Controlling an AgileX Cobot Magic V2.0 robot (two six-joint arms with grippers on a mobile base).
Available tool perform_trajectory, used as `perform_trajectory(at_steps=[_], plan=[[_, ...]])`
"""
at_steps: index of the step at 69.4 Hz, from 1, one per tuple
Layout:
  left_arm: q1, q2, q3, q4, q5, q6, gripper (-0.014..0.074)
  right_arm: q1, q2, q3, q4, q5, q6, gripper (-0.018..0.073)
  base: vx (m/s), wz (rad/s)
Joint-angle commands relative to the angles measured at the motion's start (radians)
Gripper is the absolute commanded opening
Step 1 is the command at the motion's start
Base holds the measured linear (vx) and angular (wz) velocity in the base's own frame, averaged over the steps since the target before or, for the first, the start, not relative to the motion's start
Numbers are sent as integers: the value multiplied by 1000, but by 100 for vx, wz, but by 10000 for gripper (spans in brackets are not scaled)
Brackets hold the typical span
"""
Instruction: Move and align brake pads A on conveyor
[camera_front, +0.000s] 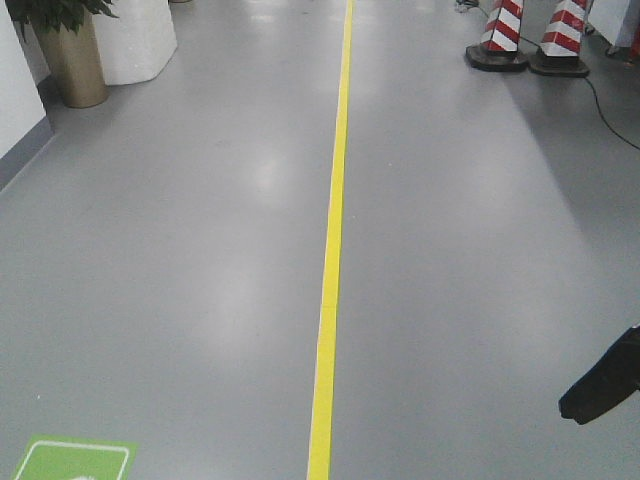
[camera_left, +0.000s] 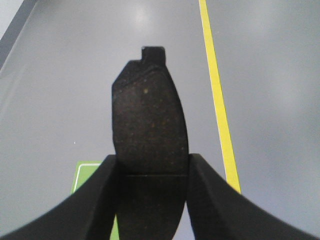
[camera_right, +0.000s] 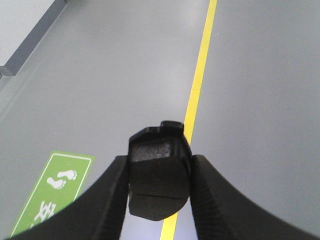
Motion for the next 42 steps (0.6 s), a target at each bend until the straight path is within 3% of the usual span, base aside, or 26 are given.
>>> perform_trajectory(at_steps=[1, 42], plan=[[-4, 5, -23, 9, -84, -5, -6, -4, 1, -32, 4, -82, -11, -12, 49, 3], [-4, 5, -23, 9, -84, -5, -6, -4, 1, -32, 4, -82, -11, -12, 49, -1]])
